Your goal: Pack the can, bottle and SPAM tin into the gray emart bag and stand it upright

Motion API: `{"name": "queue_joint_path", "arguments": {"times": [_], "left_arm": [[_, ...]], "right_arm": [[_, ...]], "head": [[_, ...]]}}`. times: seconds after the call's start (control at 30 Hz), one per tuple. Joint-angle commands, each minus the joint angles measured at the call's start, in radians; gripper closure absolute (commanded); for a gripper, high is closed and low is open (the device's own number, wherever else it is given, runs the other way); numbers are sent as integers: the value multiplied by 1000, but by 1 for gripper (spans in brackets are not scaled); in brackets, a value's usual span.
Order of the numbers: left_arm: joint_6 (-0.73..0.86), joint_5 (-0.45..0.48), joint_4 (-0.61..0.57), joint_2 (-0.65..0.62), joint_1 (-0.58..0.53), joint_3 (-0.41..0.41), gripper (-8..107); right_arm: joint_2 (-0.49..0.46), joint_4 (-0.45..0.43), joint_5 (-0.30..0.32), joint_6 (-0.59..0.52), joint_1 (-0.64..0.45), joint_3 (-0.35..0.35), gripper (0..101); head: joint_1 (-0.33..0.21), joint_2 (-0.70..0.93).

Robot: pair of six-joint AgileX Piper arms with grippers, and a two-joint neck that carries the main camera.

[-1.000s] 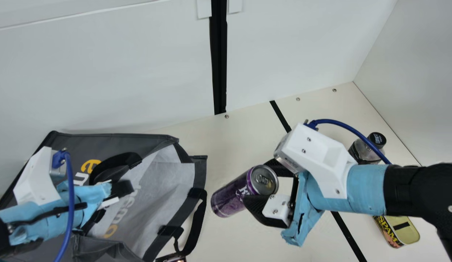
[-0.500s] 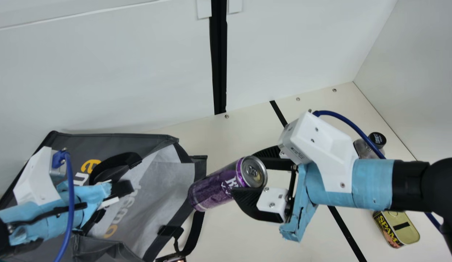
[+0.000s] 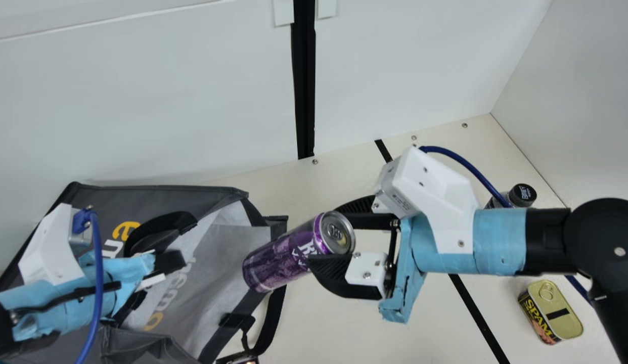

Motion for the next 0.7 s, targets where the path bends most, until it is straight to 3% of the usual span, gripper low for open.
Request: {"name": "queue_joint_path", "arguments": {"times": [0.0,0.67], "left_arm": [[0,0,0,0,0,0,107],[0,0,0,0,0,0,107]], "right_arm": [[9,7,-1,-6,7,-2,101],[124,24,-130,-18,192,3,101]], "head": [[-23,-1],[-23,-1]]}}
